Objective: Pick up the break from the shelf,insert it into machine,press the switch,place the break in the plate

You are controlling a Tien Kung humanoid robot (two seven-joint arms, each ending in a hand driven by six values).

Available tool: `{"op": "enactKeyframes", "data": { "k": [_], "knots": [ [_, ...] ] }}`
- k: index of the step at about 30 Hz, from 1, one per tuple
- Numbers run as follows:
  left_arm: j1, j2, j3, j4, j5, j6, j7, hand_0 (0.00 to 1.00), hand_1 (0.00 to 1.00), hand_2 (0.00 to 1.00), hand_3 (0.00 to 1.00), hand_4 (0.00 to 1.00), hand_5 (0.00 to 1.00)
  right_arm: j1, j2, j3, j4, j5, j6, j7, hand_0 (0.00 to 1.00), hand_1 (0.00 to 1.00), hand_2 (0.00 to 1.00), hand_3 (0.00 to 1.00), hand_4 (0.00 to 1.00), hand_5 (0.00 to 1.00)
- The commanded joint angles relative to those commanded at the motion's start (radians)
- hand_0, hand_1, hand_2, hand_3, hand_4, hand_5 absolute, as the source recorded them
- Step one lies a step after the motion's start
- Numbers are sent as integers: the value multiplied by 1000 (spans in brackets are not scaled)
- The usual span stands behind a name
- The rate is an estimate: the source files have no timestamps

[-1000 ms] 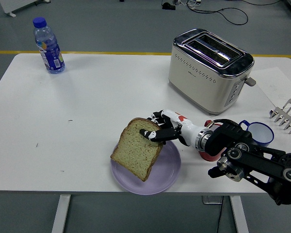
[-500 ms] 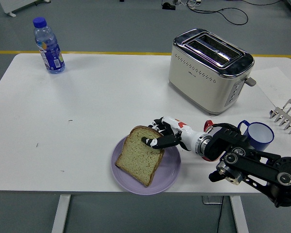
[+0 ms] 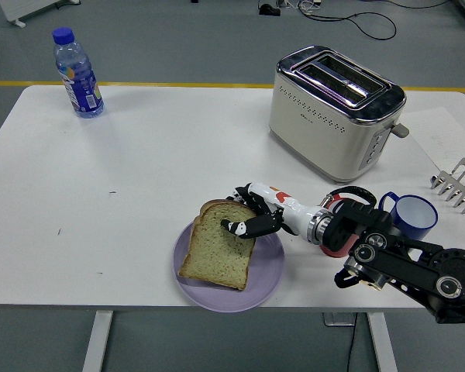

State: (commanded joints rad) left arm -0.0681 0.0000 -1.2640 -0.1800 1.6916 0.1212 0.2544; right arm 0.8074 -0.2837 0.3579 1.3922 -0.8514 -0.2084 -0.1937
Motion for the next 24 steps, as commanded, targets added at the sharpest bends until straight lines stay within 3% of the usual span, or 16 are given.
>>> {"op": "enactKeyframes", "data": {
  "k": [3, 4, 9, 10, 13, 15, 16, 24],
  "knots": [
    [0, 0, 1, 0, 0, 0, 0, 608, 459, 441, 553, 288, 934, -1, 0, 2, -5, -18, 6, 7, 631, 662, 702, 670, 625, 2],
    [1, 0, 0, 0, 1, 0, 1, 609, 459, 442, 553, 284, 928, -2, -1, 3, -6, -30, 16, 8, 719, 721, 768, 727, 661, 2],
    [3, 0, -8, 0, 10, 0, 1, 609, 459, 442, 553, 284, 928, -6, -5, 3, -2, -66, 36, 13, 719, 721, 768, 727, 661, 2],
    [4, 0, -9, 0, 12, -1, 2, 609, 458, 443, 552, 287, 929, -7, -6, 3, 0, -75, 38, 17, 887, 859, 909, 863, 740, 39],
    [6, 0, -11, 0, 16, -1, 2, 609, 458, 443, 552, 287, 929, -10, -7, 6, 6, -96, 36, 35, 887, 859, 909, 863, 740, 39],
    [7, 0, -14, 0, 21, -2, 2, 609, 458, 443, 552, 287, 929, -10, -8, 9, 9, -113, 31, 47, 887, 859, 909, 863, 740, 39],
    [7, 0, -15, 0, 21, -2, 2, 610, 459, 444, 554, 286, 928, -10, -8, 10, 9, -116, 30, 48, 943, 906, 952, 923, 751, 41],
    [13, 0, -29, 0, 41, -5, 3, 609, 459, 445, 554, 284, 927, -15, -9, 42, 15, -280, -47, 121, 975, 927, 968, 964, 774, 66]
  ]
}}
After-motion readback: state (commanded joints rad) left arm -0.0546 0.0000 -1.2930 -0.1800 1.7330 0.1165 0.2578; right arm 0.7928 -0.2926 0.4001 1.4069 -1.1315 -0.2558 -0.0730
